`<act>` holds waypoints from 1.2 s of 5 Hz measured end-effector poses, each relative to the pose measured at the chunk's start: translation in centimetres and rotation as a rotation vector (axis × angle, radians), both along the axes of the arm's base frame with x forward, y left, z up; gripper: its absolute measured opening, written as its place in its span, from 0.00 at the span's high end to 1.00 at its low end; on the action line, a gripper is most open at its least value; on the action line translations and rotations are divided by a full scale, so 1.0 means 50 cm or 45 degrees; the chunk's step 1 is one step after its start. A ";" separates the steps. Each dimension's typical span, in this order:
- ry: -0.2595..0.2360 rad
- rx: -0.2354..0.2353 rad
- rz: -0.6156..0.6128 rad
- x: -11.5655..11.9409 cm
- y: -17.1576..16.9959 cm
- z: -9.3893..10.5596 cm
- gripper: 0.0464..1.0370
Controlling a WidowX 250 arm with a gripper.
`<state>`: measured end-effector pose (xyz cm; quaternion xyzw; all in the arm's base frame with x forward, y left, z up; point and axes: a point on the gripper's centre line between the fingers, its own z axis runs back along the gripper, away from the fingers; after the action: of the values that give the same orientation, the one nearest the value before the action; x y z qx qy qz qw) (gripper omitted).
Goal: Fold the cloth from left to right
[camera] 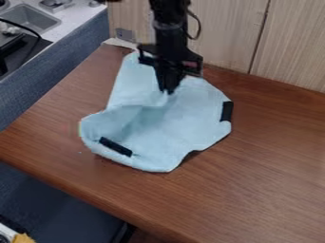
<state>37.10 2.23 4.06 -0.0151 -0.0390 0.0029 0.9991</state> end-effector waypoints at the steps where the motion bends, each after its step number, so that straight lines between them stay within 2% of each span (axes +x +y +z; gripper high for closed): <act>1: 0.041 0.001 -0.009 0.007 -0.002 -0.047 0.97; 2: 0.042 -0.017 -0.033 0.007 -0.007 -0.049 0.81; 3: 0.035 -0.032 -0.049 0.004 -0.010 -0.049 0.55; 4: 0.018 -0.010 -0.059 0.005 -0.005 -0.034 0.25; 5: 0.001 -0.006 -0.072 0.003 -0.007 -0.013 0.04; 6: -0.003 0.002 -0.093 -0.003 -0.010 0.015 0.03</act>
<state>36.93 1.71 4.83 -0.0156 -0.0395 -0.0335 0.9985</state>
